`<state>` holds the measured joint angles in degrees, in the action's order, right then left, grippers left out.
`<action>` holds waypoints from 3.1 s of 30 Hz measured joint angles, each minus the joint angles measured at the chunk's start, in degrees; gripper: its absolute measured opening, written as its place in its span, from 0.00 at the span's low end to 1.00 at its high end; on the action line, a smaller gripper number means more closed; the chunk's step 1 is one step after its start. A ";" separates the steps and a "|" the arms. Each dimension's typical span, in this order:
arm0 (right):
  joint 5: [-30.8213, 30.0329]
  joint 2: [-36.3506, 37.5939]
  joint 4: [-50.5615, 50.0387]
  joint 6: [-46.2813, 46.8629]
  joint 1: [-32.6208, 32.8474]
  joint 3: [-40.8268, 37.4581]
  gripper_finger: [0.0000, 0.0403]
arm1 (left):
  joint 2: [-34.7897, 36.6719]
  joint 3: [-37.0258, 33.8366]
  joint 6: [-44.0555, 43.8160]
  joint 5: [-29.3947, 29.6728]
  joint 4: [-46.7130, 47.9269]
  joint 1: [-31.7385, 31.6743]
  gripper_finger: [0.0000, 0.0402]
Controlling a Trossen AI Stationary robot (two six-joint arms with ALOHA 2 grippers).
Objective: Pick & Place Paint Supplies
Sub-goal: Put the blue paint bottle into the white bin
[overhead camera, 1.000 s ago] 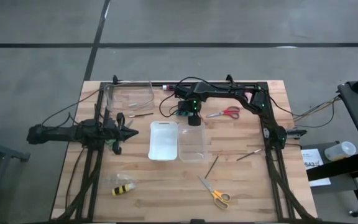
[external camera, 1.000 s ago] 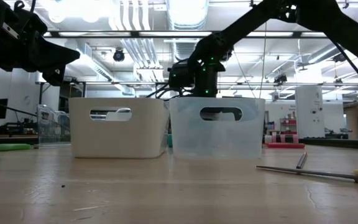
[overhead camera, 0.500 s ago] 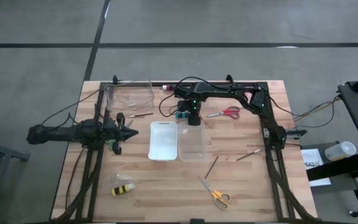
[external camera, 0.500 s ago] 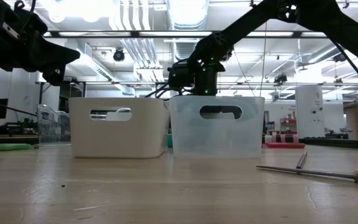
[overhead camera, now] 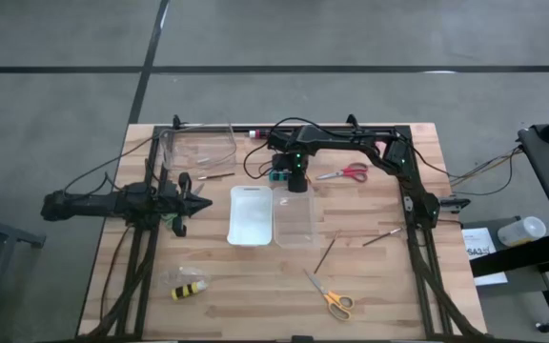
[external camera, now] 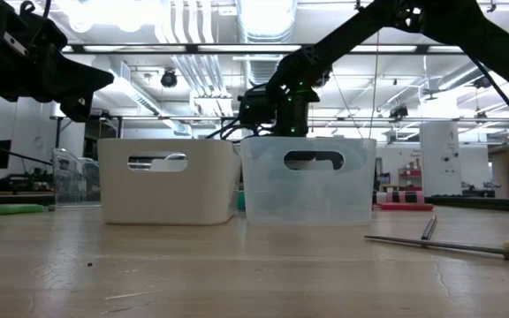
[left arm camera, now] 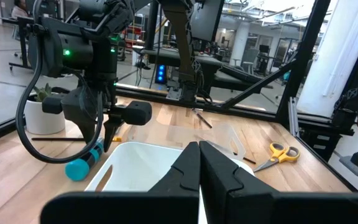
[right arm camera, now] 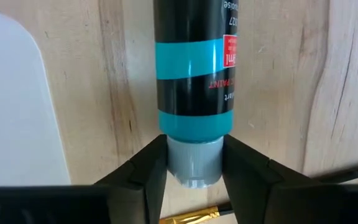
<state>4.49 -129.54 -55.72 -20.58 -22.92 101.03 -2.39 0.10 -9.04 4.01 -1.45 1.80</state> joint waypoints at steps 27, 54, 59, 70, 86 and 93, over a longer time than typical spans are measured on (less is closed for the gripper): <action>-1.69 13.16 2.89 5.86 1.71 -2.38 0.36 | 0.00 0.00 0.00 0.00 0.00 0.00 0.00; 10.58 20.86 43.06 -1.31 -4.92 -33.02 0.60 | -0.07 0.00 0.00 0.00 0.00 -0.02 0.00; 10.34 20.29 48.63 -0.45 -5.69 -35.08 0.66 | -0.07 0.00 0.00 0.00 0.00 -0.02 0.00; 10.95 16.14 47.21 2.63 -6.13 -32.19 0.67 | -0.09 0.00 0.00 0.00 0.00 -0.02 0.00; 10.67 13.05 37.47 4.26 -5.81 -28.17 0.66 | -0.11 0.01 0.00 -0.01 0.00 -0.01 0.00; 10.60 13.05 37.66 4.20 -5.75 -28.28 0.66 | -0.11 0.01 0.00 -0.01 0.00 -0.02 0.00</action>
<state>15.09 -116.49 -18.06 -16.38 -28.67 72.75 -2.50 0.11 -9.04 4.00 -1.45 1.78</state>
